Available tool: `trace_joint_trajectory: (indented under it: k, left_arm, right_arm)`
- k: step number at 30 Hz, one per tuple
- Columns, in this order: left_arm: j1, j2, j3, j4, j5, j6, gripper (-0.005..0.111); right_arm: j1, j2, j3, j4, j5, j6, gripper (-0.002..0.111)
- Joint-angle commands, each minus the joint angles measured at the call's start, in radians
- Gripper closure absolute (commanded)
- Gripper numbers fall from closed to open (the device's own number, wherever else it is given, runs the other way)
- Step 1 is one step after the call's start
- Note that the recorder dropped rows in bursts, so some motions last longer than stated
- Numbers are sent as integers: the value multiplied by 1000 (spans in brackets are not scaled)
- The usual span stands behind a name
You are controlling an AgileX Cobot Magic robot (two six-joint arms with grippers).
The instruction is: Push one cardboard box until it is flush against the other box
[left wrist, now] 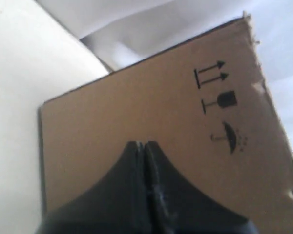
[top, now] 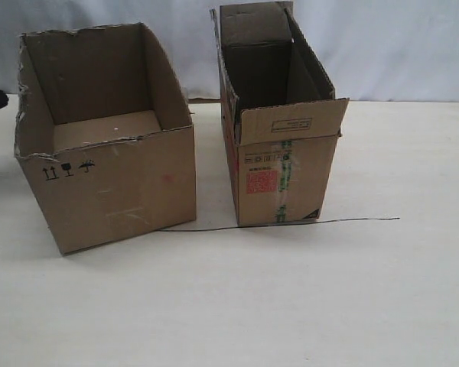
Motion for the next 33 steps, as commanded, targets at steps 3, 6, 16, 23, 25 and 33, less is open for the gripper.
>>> trace_joint_trajectory:
  k: [3, 6, 16, 23, 25, 33]
  left_arm:
    - [-52, 83, -107, -13, 32, -21, 107]
    - [-90, 121, -136, -13, 34, -21, 107]
    - [-190, 191, -212, -13, 27, -21, 107]
    - [-229, 205, -216, -13, -16, -55, 107]
    - [-244, 208, -216, -13, -30, -55, 107]
    - [-292, 210, -216, -13, -66, -55, 107]
  right_arm:
    - [4, -4, 5, -1, -9, -5, 103]
    - [4, -4, 5, -1, -9, -5, 103]
    - [4, -4, 5, -1, -9, -5, 103]
    - [4, -4, 5, -1, -9, -5, 103]
    - [4, -4, 5, -1, -9, -5, 103]
    - [4, -4, 5, -1, -9, -5, 103]
